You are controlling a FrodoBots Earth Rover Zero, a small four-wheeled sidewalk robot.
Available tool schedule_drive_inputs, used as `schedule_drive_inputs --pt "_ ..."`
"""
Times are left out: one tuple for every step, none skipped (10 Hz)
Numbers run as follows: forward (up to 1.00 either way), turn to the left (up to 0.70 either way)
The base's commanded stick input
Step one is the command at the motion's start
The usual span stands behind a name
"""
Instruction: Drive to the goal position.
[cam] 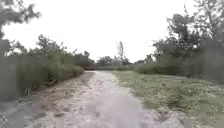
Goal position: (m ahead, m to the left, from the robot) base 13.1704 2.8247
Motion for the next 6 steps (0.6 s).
schedule_drive_inputs --pt "0.7 0.0" --pt "0.7 0.0" --pt "0.7 0.0" --pt "0.7 0.0" --pt "0.7 0.0" --pt "0.7 0.0"
